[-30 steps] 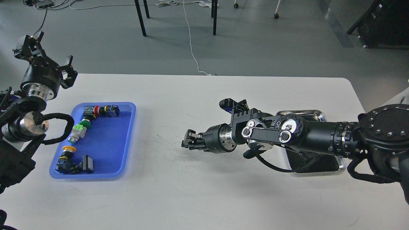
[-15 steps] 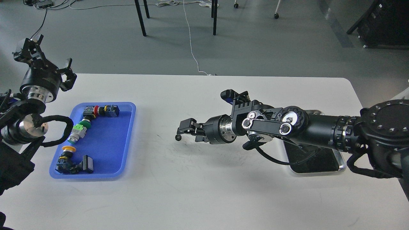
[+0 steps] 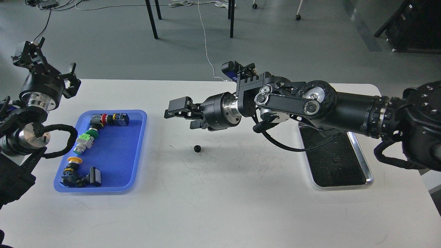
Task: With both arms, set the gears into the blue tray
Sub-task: 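Retract the right arm up and away from the table, then reach the left gripper out to the black piece on the table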
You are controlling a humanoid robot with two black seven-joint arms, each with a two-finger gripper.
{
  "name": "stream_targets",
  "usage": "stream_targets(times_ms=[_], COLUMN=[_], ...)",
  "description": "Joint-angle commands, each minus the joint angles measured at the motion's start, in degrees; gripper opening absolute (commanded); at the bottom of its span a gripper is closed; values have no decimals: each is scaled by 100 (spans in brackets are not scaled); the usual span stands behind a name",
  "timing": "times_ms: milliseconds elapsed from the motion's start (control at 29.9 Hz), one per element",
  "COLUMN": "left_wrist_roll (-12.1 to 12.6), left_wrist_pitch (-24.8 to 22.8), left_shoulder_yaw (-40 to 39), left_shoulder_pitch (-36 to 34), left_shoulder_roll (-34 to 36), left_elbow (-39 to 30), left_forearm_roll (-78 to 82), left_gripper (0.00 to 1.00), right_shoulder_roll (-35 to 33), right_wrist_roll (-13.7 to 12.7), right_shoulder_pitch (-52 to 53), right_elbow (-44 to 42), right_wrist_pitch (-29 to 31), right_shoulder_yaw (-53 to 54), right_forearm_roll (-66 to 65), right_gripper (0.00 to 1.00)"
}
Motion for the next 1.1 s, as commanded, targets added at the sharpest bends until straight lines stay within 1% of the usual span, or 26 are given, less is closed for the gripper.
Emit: stream_targets(times_ms=[0, 134, 267, 401, 501, 635, 702, 802, 869, 969, 1036, 1069], left_wrist_roll=[9, 9, 26, 44, 53, 62, 70, 79, 79, 97, 167, 245], left_wrist_pitch=[17, 8, -1, -9, 34, 113, 175, 201, 245, 403, 448, 448], left_shoulder_yaw=[4, 13, 13, 57, 302, 864, 1215, 1690, 1814, 1937, 2025, 2052], left_shoulder_pitch=[0, -9, -9, 87, 237, 395, 422, 413, 422, 439, 430, 422], left_shoulder_roll=[-20, -2, 147, 436, 832, 1543, 1877, 2221, 2230, 2055, 1722, 1599], left_elbow=[-1, -27, -132, -649, -1290, -2511, -3205, -3910, -4157, -4210, -4210, -4202], left_forearm_roll=[0, 17, 306, 886, 1387, 2230, 2783, 3976, 5039, 6640, 7563, 7924], left_gripper=[99, 99, 99, 99, 99, 99, 99, 99, 99, 99, 99, 99], right_shoulder_roll=[-827, -1785, -2568, -3368, -3834, -4072, -4090, -4099, -4081, -4029, -3993, -3941], right_wrist_roll=[11, 20, 29, 29, 29, 55, 134, 222, 257, 249, 266, 275], right_shoulder_pitch=[147, 60, -370, -1055, -1784, -2812, -3471, -4280, -4737, -5274, -5556, -5662], right_elbow=[555, 898, 925, 934, 864, 679, 661, 618, 565, 564, 556, 556], right_wrist_pitch=[-4, -39, -65, -65, -48, -74, -74, -39, -13, -21, -13, -4], right_shoulder_yaw=[61, 482, 1088, 2019, 2880, 3952, 4506, 5323, 5807, 6257, 6310, 6319], right_forearm_roll=[0, 0, 297, 807, 1395, 2624, 3433, 4068, 4235, 4464, 4526, 4544], right_gripper=[90, 90, 90, 91, 91, 91, 91, 91, 91, 92, 92, 92])
